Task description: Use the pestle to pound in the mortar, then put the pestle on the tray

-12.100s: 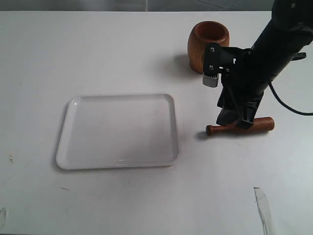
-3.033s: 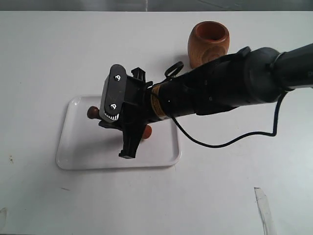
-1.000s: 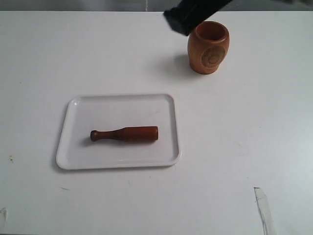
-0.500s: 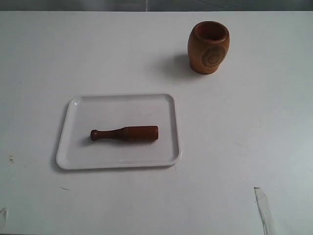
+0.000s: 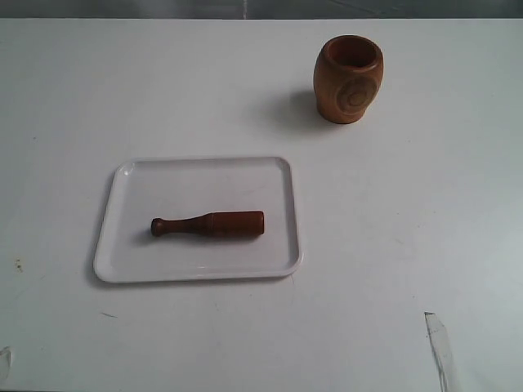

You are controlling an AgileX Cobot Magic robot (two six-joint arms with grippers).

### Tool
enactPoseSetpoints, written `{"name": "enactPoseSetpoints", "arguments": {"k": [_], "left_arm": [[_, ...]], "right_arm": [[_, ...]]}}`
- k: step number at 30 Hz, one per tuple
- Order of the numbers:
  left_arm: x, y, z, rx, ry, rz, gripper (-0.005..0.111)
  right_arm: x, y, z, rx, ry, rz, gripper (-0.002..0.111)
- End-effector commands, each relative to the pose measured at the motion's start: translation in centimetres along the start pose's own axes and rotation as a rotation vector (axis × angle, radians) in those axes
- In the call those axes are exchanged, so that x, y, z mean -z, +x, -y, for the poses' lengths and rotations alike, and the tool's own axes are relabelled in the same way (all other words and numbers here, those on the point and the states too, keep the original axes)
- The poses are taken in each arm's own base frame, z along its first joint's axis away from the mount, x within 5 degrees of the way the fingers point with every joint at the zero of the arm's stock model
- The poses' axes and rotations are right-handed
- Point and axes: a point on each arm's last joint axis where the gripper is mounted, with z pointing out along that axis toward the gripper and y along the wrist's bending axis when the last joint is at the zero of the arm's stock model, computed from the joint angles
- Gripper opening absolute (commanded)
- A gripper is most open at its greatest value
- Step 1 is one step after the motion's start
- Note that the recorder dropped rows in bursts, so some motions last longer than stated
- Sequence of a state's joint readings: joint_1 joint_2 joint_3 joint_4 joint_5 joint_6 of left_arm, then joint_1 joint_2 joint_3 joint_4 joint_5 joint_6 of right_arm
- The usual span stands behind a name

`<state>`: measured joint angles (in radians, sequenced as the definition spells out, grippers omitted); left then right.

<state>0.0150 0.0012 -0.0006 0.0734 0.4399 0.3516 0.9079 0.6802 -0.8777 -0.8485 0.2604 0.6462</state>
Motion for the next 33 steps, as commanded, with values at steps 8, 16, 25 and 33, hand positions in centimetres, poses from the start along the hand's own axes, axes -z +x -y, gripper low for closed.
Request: {"name": "enactPoseSetpoints", "arguments": {"k": [8, 16, 25, 33], "left_arm": [[0.0, 0.0, 0.1, 0.012, 0.008, 0.007, 0.0], [0.0, 0.0, 0.1, 0.012, 0.008, 0.007, 0.0], [0.0, 0.0, 0.1, 0.012, 0.008, 0.007, 0.0], [0.0, 0.0, 0.1, 0.012, 0.008, 0.007, 0.0]], "right_arm": [[1.1, -0.4, 0.4, -0.011, 0.017, 0.027, 0.0], [5.4, 1.1, 2.2, -0.206, 0.177, 0.008, 0.0], [8.5, 7.3, 1.4, -0.259, 0.276, 0.082, 0.0], [9.9, 12.6, -0.7, -0.178, 0.239, 0.282, 0.0]]}}
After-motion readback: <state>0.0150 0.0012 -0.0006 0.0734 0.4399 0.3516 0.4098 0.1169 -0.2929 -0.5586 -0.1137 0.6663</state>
